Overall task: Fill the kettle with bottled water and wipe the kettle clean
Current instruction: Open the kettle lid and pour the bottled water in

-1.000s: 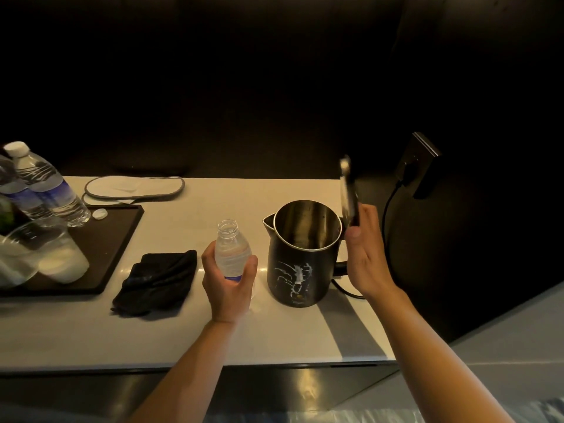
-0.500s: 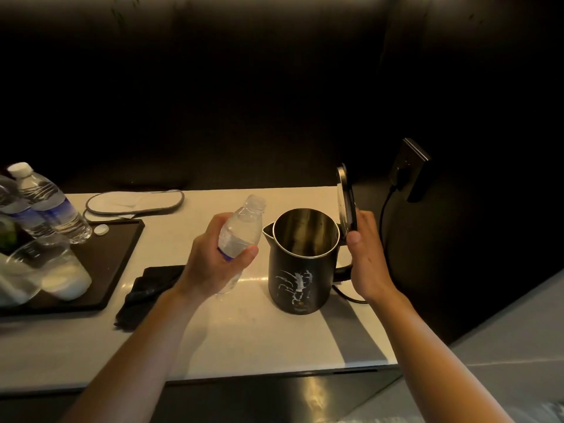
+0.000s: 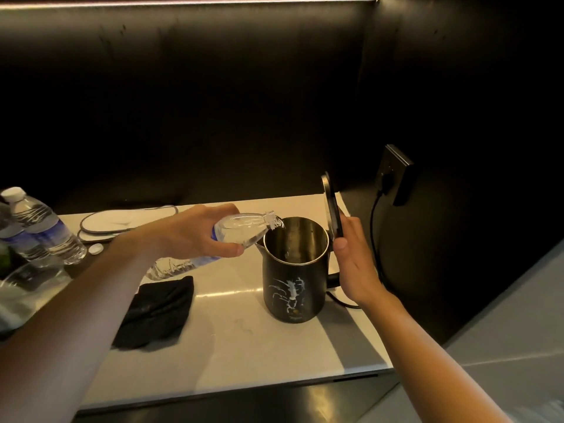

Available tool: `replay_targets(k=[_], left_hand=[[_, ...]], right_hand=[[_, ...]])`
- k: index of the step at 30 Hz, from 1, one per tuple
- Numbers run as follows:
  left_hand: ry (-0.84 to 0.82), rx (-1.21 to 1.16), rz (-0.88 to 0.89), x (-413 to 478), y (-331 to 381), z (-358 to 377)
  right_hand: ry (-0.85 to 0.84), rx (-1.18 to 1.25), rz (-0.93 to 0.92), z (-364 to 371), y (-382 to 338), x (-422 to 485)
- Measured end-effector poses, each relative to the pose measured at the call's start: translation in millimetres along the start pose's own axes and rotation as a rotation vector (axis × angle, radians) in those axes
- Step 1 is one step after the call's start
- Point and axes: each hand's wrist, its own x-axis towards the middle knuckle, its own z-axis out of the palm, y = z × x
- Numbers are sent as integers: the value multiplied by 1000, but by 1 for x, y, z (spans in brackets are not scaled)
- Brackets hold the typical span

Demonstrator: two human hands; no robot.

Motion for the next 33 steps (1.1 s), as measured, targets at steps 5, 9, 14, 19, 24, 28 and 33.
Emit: replay_targets(k=[5, 9, 14, 19, 24, 28, 33], left_hand=[[-87, 137, -41, 8, 3, -16], [-116, 137, -49, 10, 9, -23], [-128, 165, -55, 12, 11, -25], [-136, 205, -55, 16, 15, -28], [-142, 242, -49, 18, 18, -31], [-154, 251, -53, 20, 18, -32], [-161, 256, -45, 21, 18, -34]], right_hand=[[5, -43, 16, 1, -1, 2], [10, -32, 25, 1, -2, 3], [7, -34, 8, 1, 1, 3], [7, -22, 10, 2, 2, 3], [7, -33, 16, 1, 2, 3], [7, -27, 11, 1, 3, 3], [10, -11, 1, 1, 3, 2]])
